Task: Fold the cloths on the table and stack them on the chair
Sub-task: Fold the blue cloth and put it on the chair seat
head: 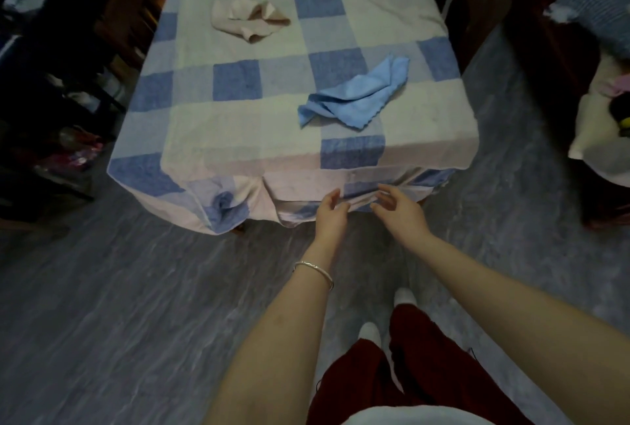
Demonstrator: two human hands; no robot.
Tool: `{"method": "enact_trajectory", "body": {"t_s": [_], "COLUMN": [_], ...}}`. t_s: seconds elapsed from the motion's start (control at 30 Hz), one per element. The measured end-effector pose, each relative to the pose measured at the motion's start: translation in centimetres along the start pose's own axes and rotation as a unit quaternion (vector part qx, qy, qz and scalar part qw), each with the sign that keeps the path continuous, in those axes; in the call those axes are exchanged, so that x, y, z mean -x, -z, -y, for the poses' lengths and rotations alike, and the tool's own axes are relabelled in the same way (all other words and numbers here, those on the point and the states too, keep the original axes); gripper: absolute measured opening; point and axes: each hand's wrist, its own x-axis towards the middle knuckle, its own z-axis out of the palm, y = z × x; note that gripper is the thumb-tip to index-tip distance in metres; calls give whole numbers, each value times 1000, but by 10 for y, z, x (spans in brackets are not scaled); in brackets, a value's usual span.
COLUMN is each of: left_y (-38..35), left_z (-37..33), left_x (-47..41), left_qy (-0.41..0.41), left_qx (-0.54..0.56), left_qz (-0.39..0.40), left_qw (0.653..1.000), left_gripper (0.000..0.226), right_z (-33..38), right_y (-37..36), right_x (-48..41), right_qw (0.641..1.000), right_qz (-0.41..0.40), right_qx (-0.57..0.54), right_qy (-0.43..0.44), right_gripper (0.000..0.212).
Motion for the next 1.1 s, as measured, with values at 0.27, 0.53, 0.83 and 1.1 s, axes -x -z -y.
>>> {"method": "enact_trajectory", "body": {"t_s": [0.27,0.53,0.83,1.1], "left_y": [-26,-51,-72,-60], "left_z": [-42,-85,-111,-118], "left_x": [-52,-97,-131,-169], "left_qy": [7,11,28,61], "left_qx": [12,15,34,50], "left_qz": [-42,-71,-87,-87], "left_qw": [999,997,995,993], "left_gripper": [43,43,41,39], "right_z": [28,48,69,81], "right_y": [22,46,63,52], "right_x": [-73,-140,-197,-237], "right_qw": [999,998,994,995], "right_qz": [37,60,65,63], "right_qx": [5,11,71,76], "right_qy": [17,21,47,33], "right_gripper": [48,45,48,49]}}
